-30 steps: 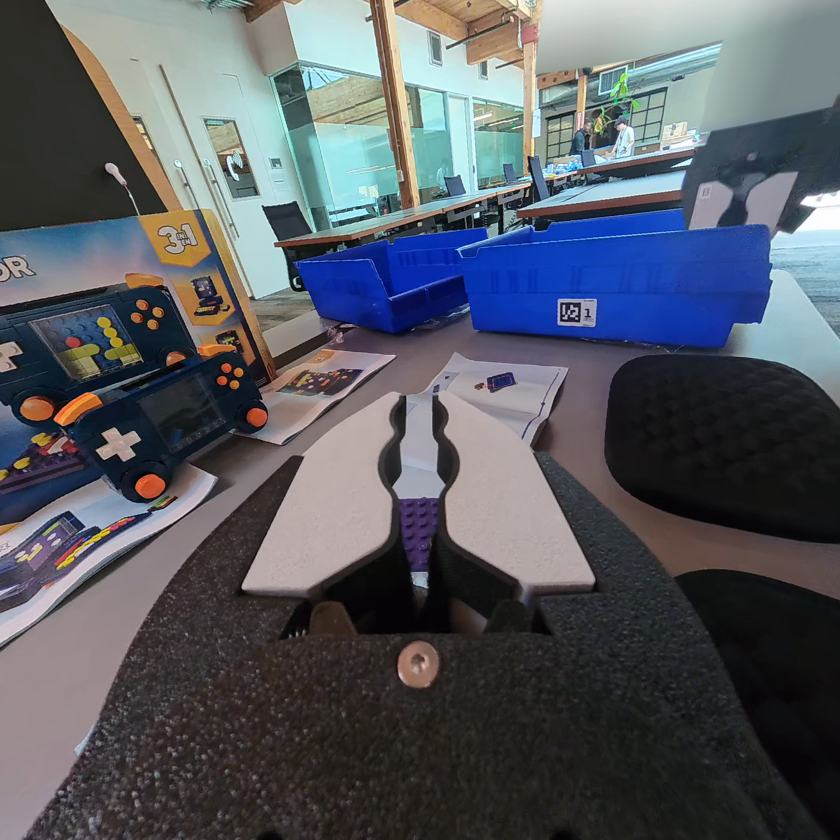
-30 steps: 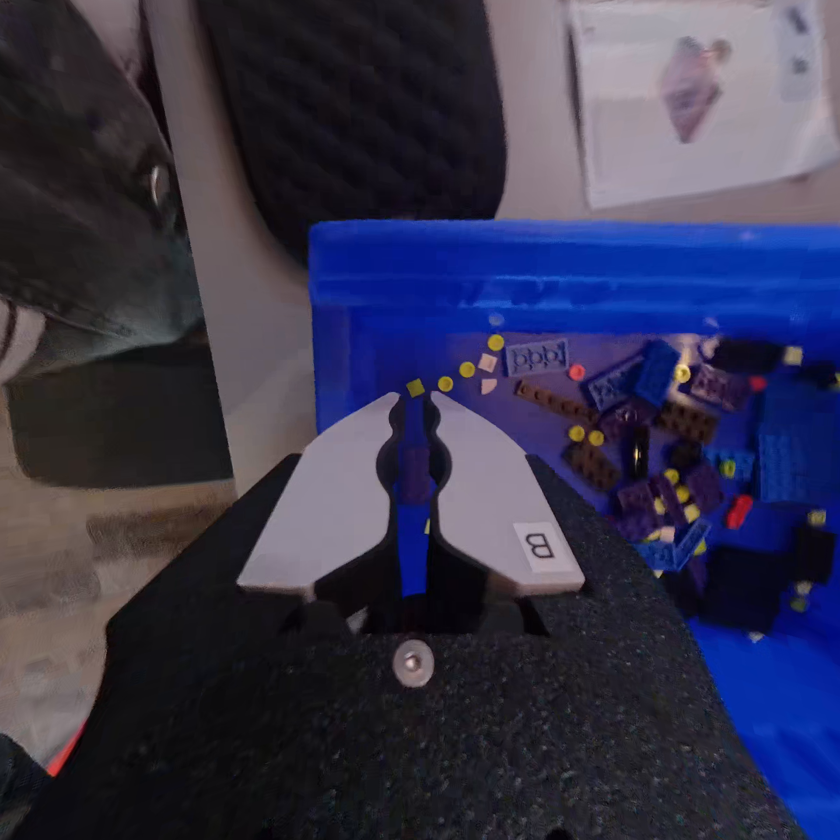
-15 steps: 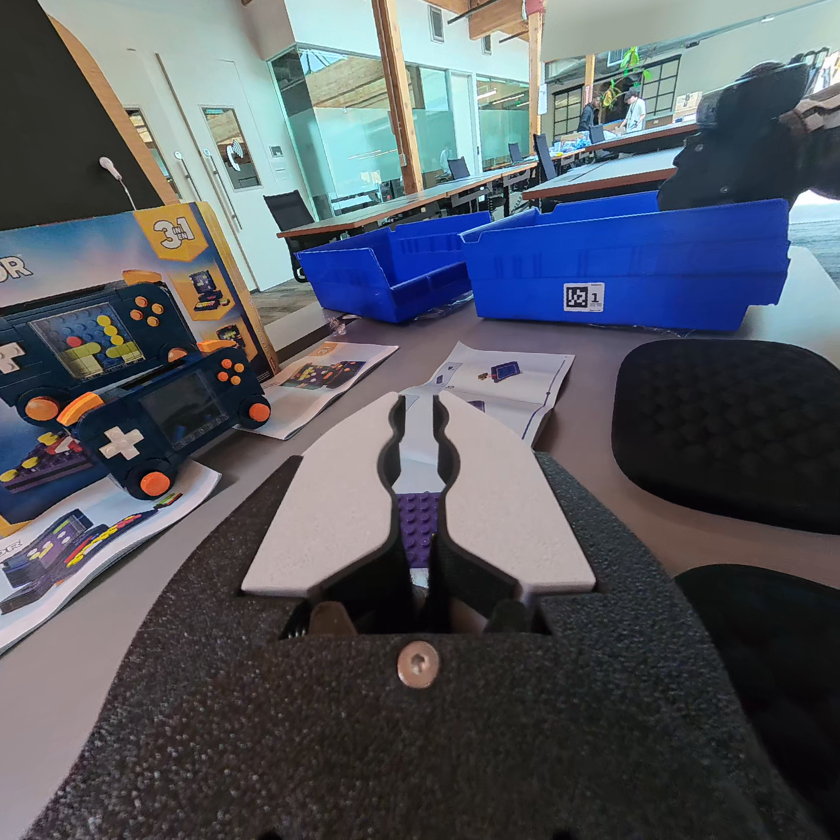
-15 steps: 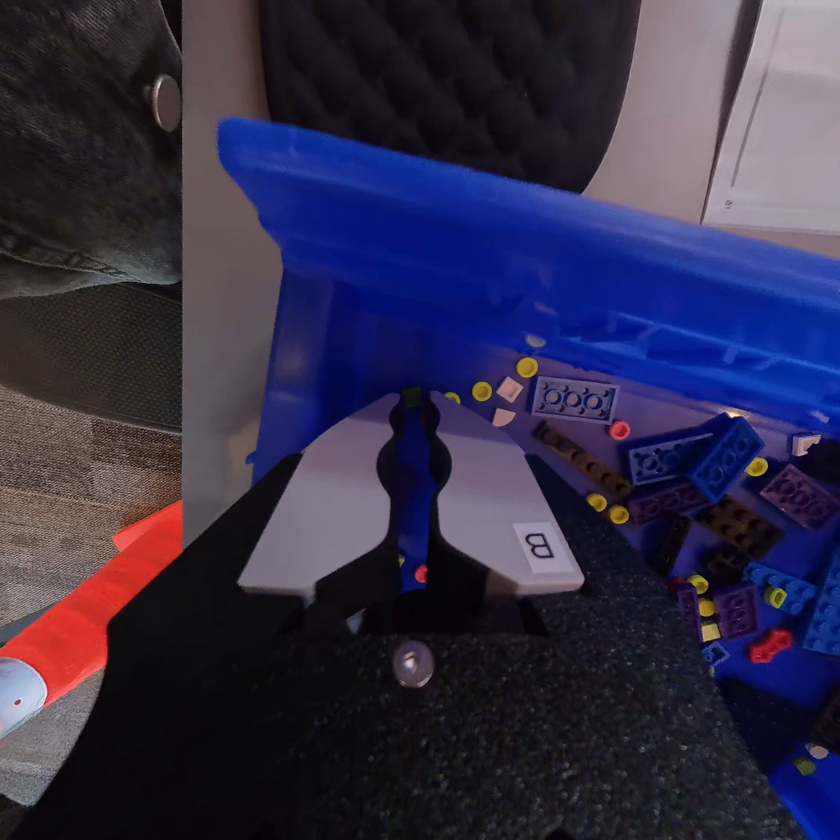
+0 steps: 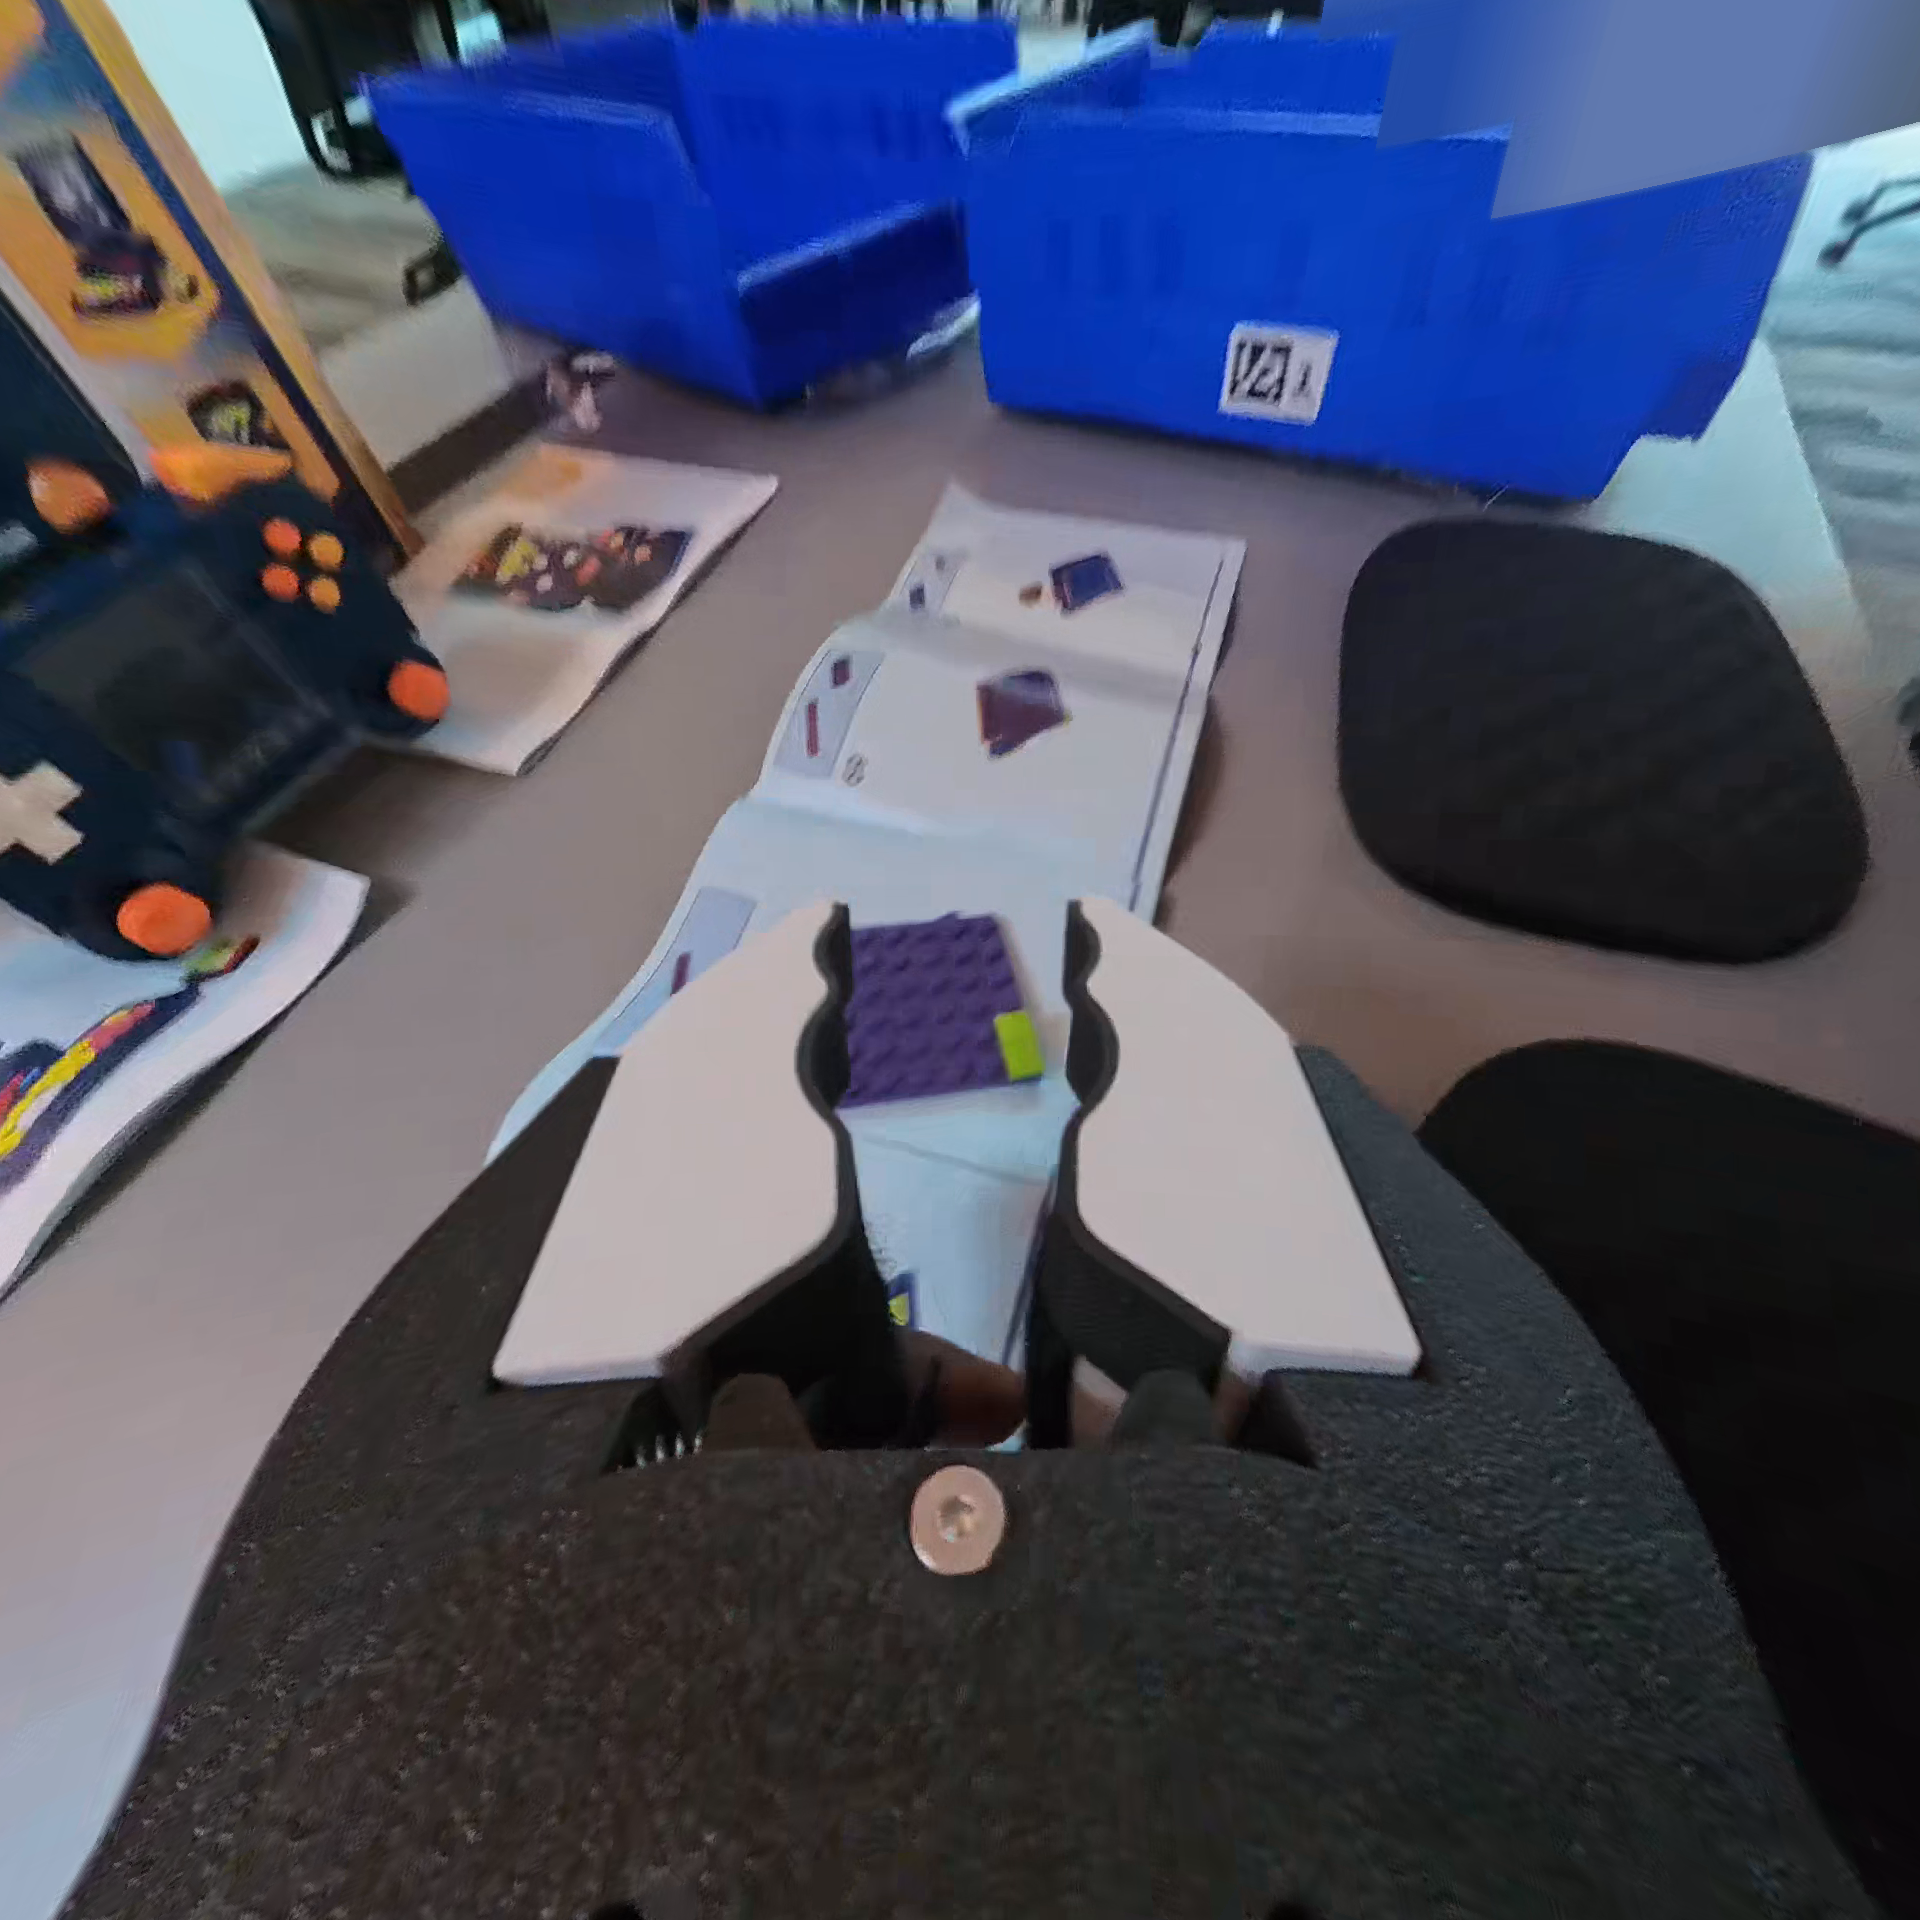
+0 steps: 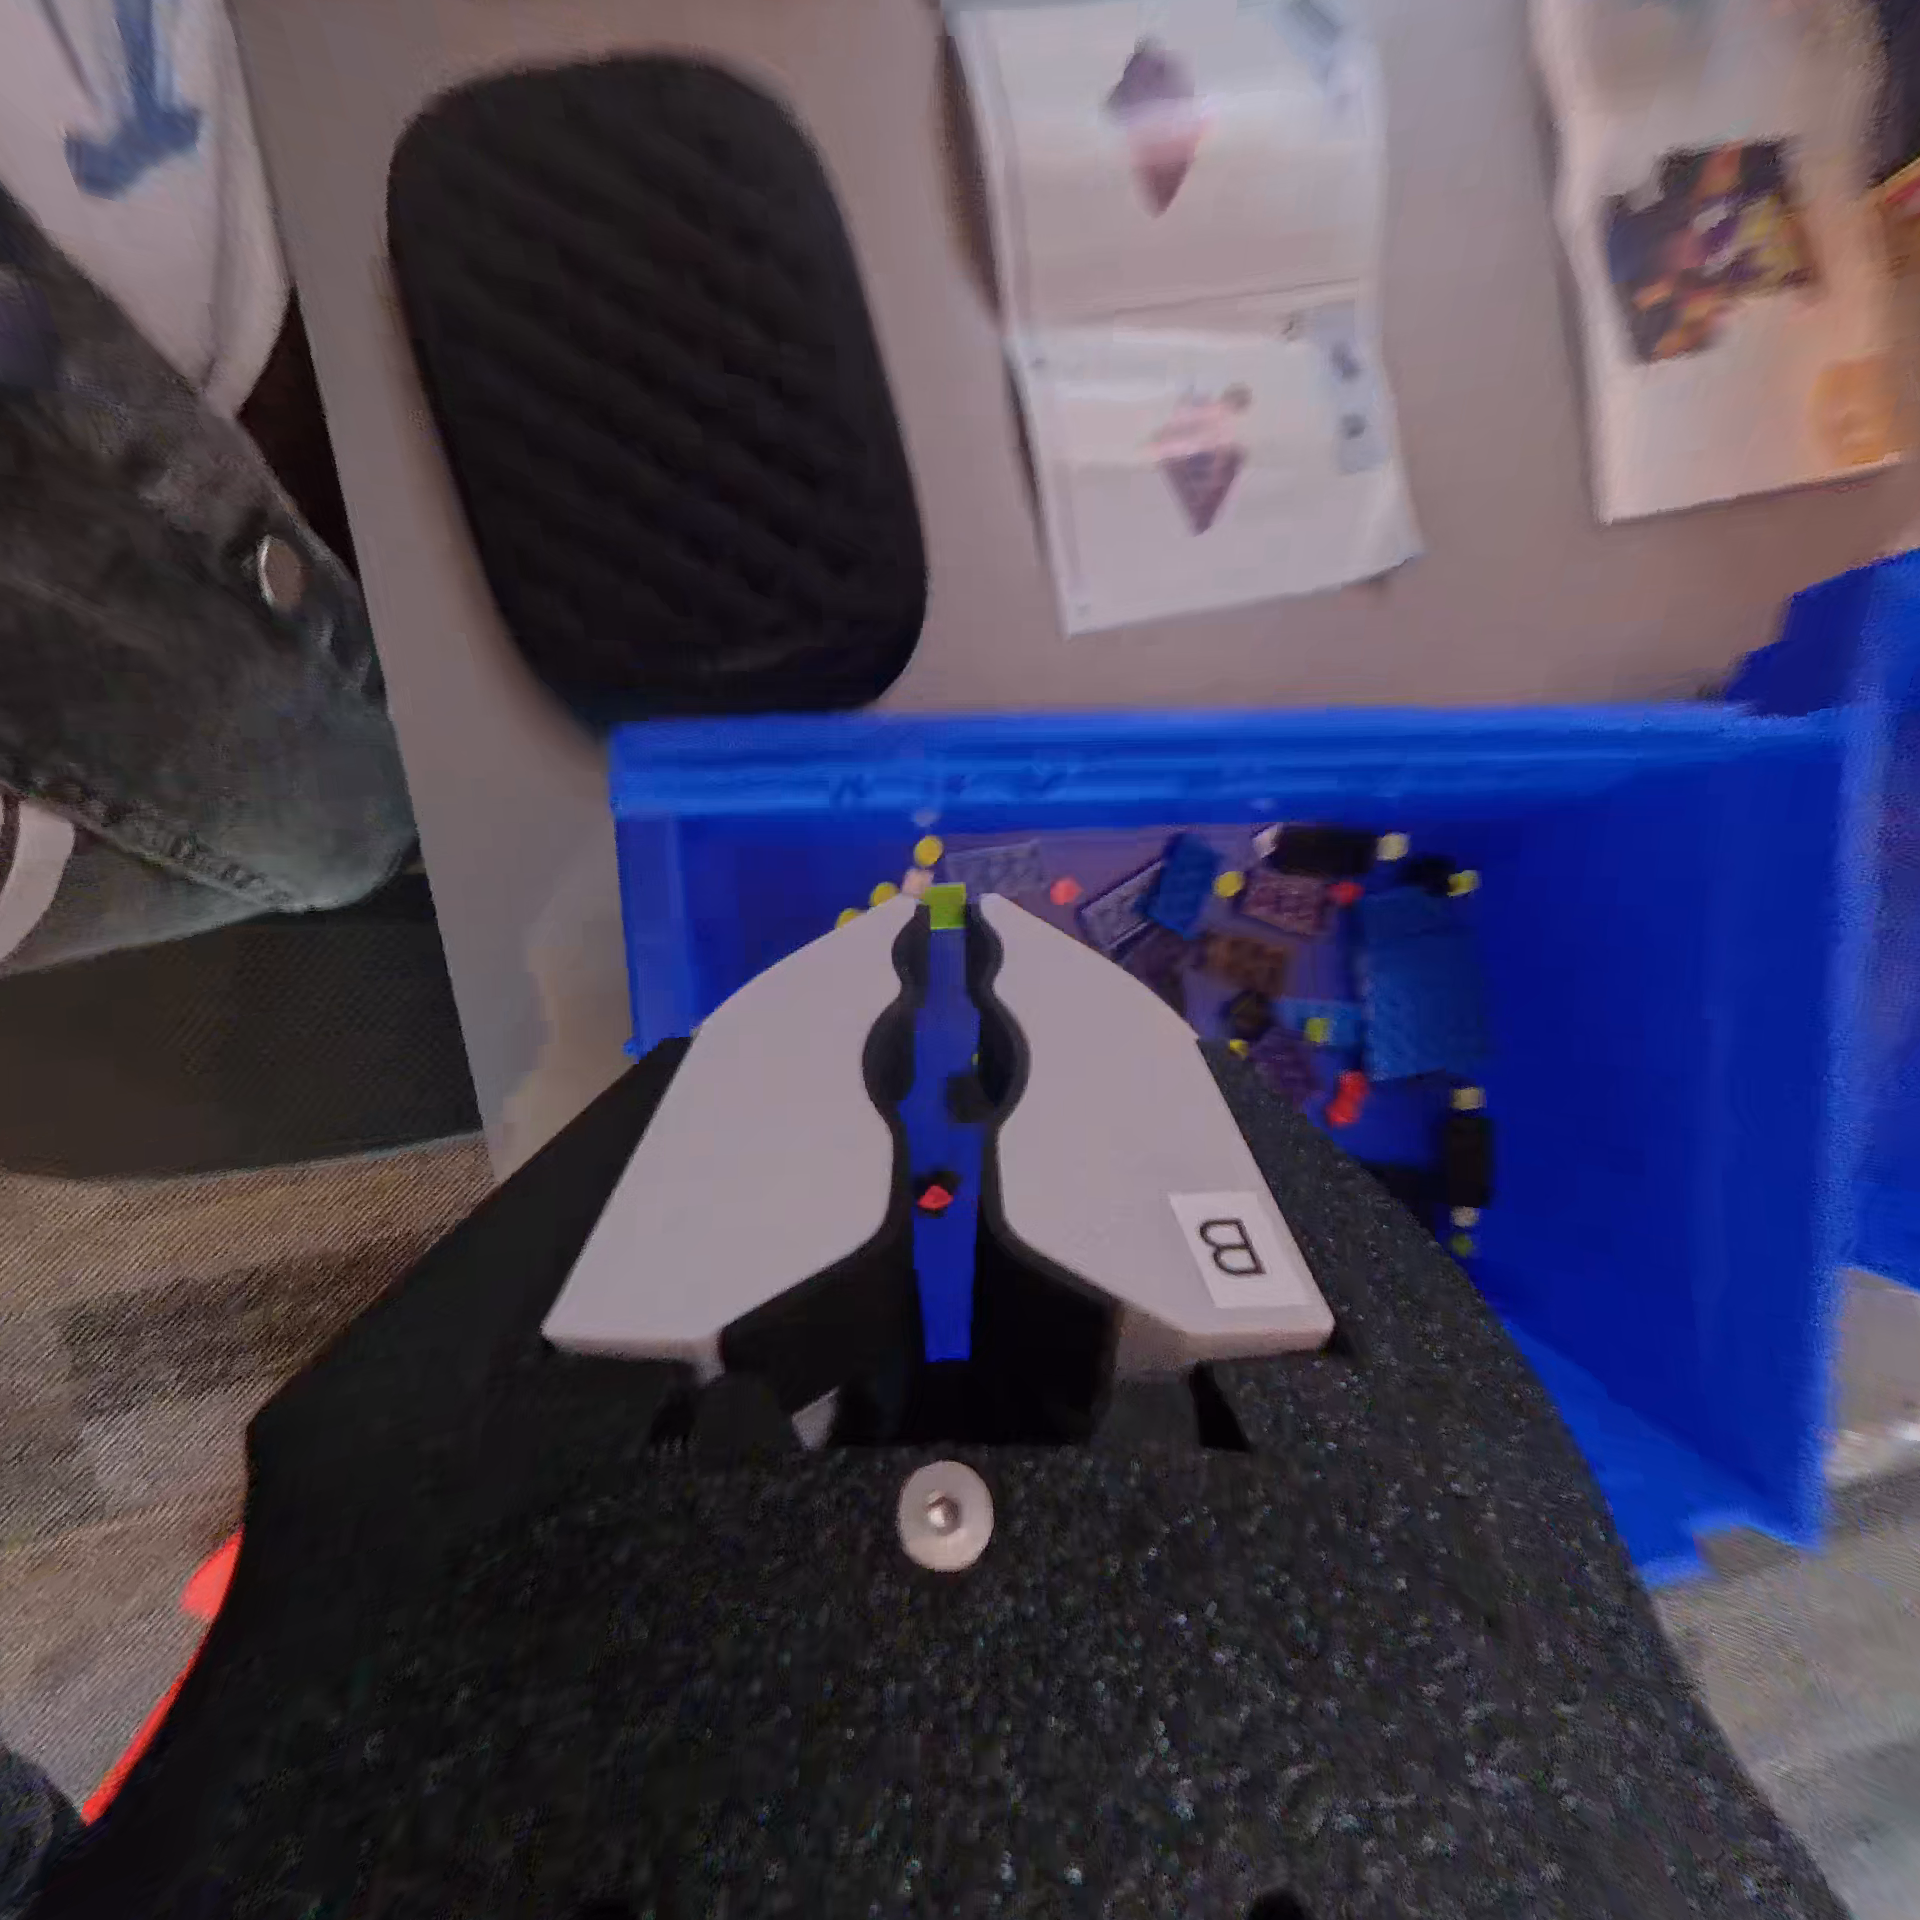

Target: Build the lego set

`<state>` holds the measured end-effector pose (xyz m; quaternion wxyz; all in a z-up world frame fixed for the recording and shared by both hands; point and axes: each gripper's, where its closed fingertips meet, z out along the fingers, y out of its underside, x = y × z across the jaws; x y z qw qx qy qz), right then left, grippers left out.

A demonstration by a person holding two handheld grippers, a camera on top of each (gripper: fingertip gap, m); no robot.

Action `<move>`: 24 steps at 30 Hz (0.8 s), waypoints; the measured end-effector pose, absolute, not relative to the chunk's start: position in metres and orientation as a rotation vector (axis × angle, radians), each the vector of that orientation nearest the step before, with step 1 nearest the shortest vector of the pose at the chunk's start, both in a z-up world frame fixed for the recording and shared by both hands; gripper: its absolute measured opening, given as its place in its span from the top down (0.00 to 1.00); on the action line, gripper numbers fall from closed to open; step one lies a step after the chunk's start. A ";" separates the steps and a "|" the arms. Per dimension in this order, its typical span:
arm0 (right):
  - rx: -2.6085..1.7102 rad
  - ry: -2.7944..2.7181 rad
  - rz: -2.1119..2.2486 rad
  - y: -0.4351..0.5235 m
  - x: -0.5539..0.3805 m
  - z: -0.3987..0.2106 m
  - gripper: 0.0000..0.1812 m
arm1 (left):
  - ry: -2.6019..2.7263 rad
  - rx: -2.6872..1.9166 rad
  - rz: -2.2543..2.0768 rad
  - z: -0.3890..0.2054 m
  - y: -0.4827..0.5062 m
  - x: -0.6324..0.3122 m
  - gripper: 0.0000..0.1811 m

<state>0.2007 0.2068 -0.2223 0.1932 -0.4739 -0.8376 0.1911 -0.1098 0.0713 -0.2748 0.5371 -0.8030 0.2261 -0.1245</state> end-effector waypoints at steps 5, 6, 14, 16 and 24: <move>-1.151 -2.339 0.652 0.174 0.122 -0.168 0.97 | 0.673 -2.046 -0.344 -0.297 0.079 -0.112 0.84; -1.095 -2.373 0.677 0.161 0.102 -0.165 0.97 | 0.715 -2.076 -0.305 -0.303 0.080 -0.113 0.90; -0.773 -2.760 0.689 0.089 -0.035 -0.232 0.97 | 0.822 -2.173 -0.322 -0.329 0.087 -0.120 1.00; -0.757 -2.806 0.671 0.086 -0.057 -0.257 0.97 | 0.806 -2.170 -0.372 -0.330 0.087 -0.119 1.00; -0.691 -2.855 0.579 0.093 -0.092 -0.320 0.97 | 0.792 -2.154 -0.407 -0.331 0.087 -0.119 1.00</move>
